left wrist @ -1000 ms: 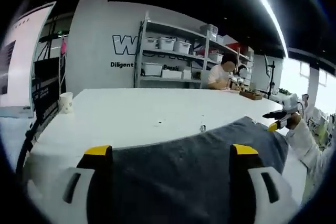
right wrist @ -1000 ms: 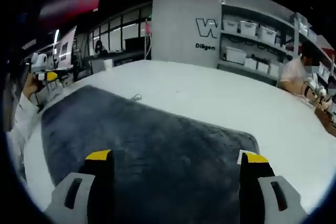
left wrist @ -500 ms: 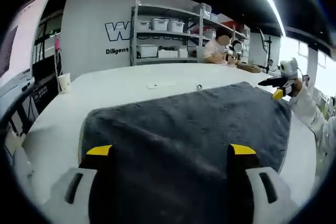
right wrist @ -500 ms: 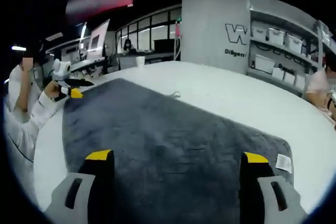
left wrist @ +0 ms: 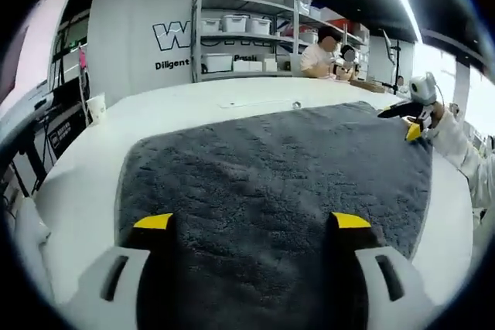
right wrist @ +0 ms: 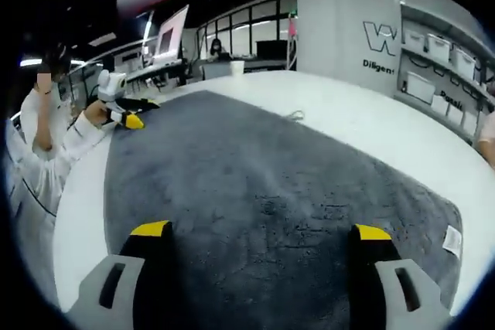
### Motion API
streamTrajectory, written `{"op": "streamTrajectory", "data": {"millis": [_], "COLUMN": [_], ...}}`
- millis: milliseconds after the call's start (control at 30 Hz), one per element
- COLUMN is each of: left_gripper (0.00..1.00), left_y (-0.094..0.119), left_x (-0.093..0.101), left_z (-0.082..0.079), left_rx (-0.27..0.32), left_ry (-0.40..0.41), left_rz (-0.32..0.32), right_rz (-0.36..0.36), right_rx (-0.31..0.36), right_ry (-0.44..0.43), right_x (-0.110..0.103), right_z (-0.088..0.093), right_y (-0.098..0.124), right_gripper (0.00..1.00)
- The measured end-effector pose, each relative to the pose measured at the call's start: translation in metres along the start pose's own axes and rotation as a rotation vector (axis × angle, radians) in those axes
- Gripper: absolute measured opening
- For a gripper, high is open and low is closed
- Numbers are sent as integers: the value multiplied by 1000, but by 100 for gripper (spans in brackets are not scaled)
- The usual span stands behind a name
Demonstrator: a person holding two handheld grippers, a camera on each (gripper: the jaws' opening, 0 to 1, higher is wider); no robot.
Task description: Open the folded towel by lifting each exposed corner and separating the folded layers until the towel lies flat within the target outline without major curled edges
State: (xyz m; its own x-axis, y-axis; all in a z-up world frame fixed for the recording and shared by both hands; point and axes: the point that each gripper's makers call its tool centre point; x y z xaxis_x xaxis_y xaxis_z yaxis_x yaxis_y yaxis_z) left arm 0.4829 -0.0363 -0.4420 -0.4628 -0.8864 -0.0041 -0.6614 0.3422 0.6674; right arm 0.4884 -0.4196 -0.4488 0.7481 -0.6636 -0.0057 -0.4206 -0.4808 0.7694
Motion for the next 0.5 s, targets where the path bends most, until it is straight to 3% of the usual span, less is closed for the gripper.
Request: {"op": "streamTrajectory", "data": {"millis": [33, 67, 500], "left_gripper": [79, 79, 79], "left_y": [0, 0, 3], "left_x": [1, 0, -2], "left_z": [0, 0, 1], "left_rx": [3, 7, 18], "left_ry": [0, -2, -6], "left_rz": [2, 4, 6], "right_rz": [1, 7, 0], "right_rx": [-34, -5, 31], "right_ry": [15, 19, 12], "right_x": [-1, -1, -2], "right_z": [6, 1, -1], "right_y": [-3, -4, -1], "right_gripper": [95, 95, 99]}}
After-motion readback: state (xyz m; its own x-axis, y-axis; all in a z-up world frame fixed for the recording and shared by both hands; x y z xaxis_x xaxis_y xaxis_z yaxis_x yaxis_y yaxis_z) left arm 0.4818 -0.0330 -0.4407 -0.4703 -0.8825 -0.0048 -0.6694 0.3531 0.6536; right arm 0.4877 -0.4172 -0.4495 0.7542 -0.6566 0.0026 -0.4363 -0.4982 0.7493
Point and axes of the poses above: the point that each gripper's makers call its tool centre point, and the gripper's own axes: y roughly backward along the fingers, x roughly to its right, z roughly out of its underside, and after that the axes turned 13 degrees about -x, right-handed
